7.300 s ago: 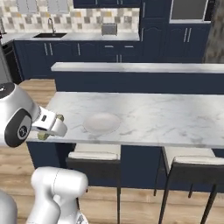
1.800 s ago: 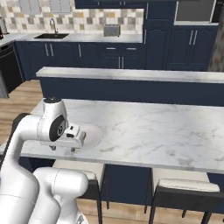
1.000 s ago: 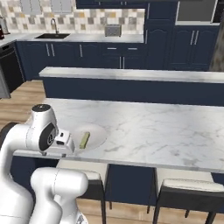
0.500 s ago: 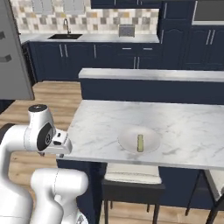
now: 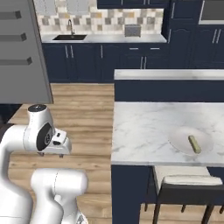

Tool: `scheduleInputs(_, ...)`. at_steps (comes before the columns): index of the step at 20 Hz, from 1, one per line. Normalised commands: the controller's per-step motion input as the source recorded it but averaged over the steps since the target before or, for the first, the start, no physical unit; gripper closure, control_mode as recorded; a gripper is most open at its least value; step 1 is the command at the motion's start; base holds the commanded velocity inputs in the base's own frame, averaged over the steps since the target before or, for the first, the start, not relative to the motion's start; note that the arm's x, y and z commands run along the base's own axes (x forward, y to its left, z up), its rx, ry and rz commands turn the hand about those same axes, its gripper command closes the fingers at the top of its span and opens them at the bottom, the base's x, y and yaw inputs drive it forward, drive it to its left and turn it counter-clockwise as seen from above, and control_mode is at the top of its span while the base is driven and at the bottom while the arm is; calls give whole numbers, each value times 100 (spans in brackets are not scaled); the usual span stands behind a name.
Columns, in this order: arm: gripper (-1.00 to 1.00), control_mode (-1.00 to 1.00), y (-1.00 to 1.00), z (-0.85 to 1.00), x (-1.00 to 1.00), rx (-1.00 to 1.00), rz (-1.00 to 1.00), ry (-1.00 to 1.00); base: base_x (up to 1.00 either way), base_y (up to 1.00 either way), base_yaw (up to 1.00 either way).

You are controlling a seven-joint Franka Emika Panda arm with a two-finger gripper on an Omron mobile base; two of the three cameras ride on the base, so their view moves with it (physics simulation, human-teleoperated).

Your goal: Retrieve the butter from the fridge and place it on a plate on the dining table. Then retrieve the butter knife by the fridge and place it near the plate.

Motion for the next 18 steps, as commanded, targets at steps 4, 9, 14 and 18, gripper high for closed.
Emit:
scheduleInputs(4,-100,100,0,0,0,0,0,0,74,100,-21)
scheduleInputs(9,-100,100,0,0,0,0,0,0,100,88,-20)
scheduleInputs(14,-100,100,0,0,0,0,0,0,100,12,-2)
scheduleInputs(18,-100,100,0,0,0,0,0,0,100,-26,9)
